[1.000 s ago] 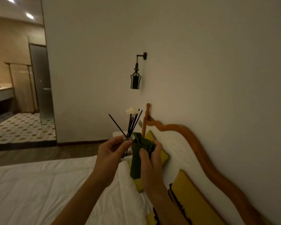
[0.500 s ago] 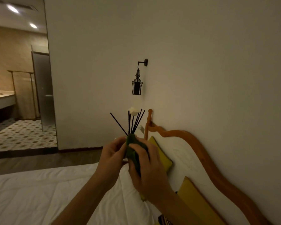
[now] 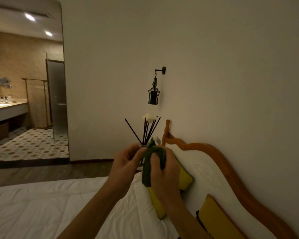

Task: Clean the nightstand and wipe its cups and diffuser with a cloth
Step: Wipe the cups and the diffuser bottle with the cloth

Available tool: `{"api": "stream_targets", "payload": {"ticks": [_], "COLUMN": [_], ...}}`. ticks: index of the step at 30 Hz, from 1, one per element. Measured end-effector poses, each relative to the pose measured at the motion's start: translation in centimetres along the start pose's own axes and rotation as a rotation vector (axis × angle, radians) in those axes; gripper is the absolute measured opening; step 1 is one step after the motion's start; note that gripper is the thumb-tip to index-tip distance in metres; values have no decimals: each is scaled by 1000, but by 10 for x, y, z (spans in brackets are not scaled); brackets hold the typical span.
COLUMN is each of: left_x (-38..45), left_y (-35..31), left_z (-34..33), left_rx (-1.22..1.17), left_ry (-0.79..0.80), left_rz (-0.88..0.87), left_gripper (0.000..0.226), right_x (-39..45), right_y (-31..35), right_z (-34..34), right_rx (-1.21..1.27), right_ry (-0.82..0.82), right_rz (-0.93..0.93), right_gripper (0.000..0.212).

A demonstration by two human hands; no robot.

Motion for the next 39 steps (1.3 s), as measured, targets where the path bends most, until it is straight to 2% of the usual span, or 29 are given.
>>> {"api": "stream_targets", "payload": {"ticks": [2,4,7,10,12,15,18,21,24,27,29,32,34,37,39], "left_x": [3,4,5,6,5,2,1,1,0,3,5,4,1,-1,1], "left_y": [2,6,10,5,-1,-5,-11,-17,-21,-22,-22,-26,-28,-29,-29], "left_z": [5,6,3,-4,-6,-6,-2,2,-1,-1,-1,-12,-19,-23,-19], "left_rx": [6,-10,-67,38,125,209,184,149,104,3,-31,2,22,45,59], "left_ry": [0,20,52,55,22,-22,5,37,112,130,79,-8,-27,13,9], "left_rz": [17,52,105,88,49,32,4,-7,-26,27,60,14,-30,-70,-78], "left_gripper": [35,35,30,35,54,77,60,61,52,46,42,63,58,37,47], "right_x": [1,-1,-6,-4,0,7,5,5,12,13,9,8,6,2,5], "right_y": [-9,5,22,21,22,12,-8,-13,-7,14,29,40,36,26,21], "right_z": [-5,-8,-12,-5,-1,1,-8,-13,-11,-6,-5,4,8,11,9], "right_rx": [49,-57,-210,-166,-69,258,530,690,672,538,406,192,175,233,294], "right_ry": [19,54,93,36,22,19,105,157,207,242,227,81,5,-40,-30], "right_rz": [-126,0,188,177,147,-82,-367,-510,-450,-199,-55,91,65,-38,-135], "right_gripper": [6,5,21,20,17,16,23,37,39,25,27,26,16,8,11]}}
Point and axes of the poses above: each hand's wrist, its own x-axis towards the middle knuckle, its own z-axis out of the back of the hand, y = z × x, the point moved 7 cm from there along x, towards the middle knuckle, and after that the axes turned 13 degrees about z, right-handed, at the moved point
